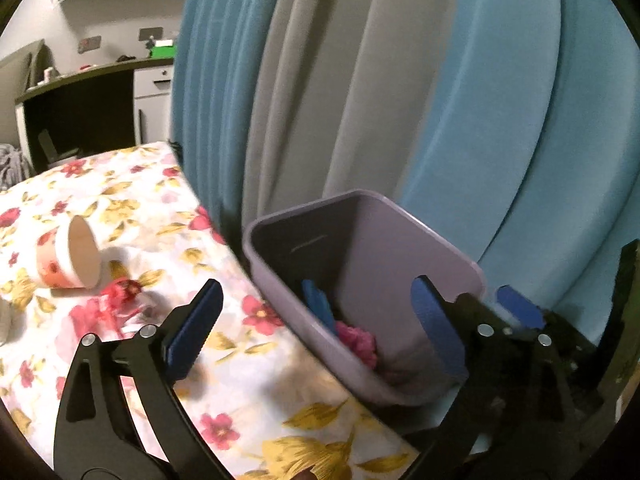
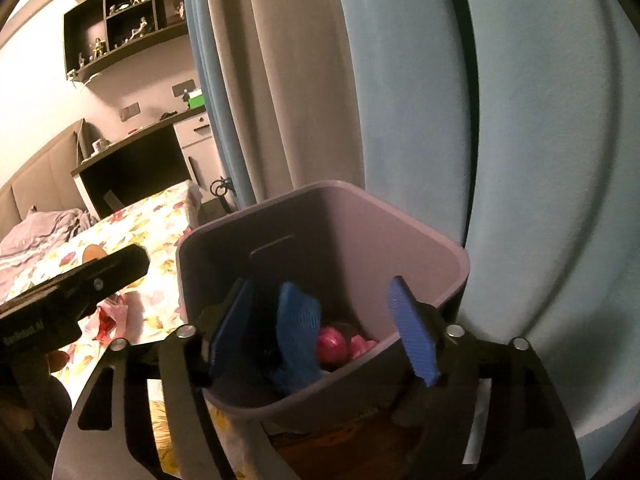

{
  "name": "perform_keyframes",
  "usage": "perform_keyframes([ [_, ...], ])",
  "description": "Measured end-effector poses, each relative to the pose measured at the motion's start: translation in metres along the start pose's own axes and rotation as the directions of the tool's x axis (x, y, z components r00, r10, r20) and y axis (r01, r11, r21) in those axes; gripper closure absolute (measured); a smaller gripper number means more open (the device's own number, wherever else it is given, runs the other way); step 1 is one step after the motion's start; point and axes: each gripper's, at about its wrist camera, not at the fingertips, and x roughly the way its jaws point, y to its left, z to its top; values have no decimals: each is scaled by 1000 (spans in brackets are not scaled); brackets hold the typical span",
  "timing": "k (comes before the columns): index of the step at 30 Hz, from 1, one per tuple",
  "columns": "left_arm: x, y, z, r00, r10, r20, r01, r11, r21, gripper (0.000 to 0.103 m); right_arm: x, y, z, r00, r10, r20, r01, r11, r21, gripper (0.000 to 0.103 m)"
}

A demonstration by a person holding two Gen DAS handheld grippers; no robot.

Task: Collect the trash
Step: 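Open both tools to drop the pink bag and blue mesh into the bin, then move both open tools back over the remaining paper cups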

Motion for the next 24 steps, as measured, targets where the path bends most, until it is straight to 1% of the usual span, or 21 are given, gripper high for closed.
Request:
perform_keyframes([
  [3,-13,8,-4,999,35,12,-35,999,0,8,-8,3,0,1000,-13,23,13,1000,0,23],
  [5,-24,15,-6,998,60,26,-60,998,-6,8,-15,6,0,999,-20,35,20,1000,4,22],
  [6,-32,20,-8,996,79,36,-79,997,-9,8,-18,8,0,999,-23,39,22,1000,5,18],
  [7,-39,24,-10,995,95,44,-94,995,-11,7,-21,9,0,999,-24,47,24,1000,6,16],
  [9,-51,32,-15,991,117,56,-117,993,-11,7,-30,15,-1,997,-22,69,22,1000,5,16],
  [12,-75,47,-25,981,179,79,-179,984,0,7,-43,26,-2,996,-11,87,12,1000,-10,15],
  [15,-101,70,-35,970,227,90,-225,974,-27,7,-55,39,-4,995,10,102,-8,1000,-22,15],
  [19,-138,115,-50,943,319,93,-309,945,-104,7,-72,64,-8,991,51,122,-46,998,-46,15],
  [24,-175,168,-67,905,417,80,-395,896,-205,7,-85,106,-17,983,135,125,-124,988,-87,15],
])
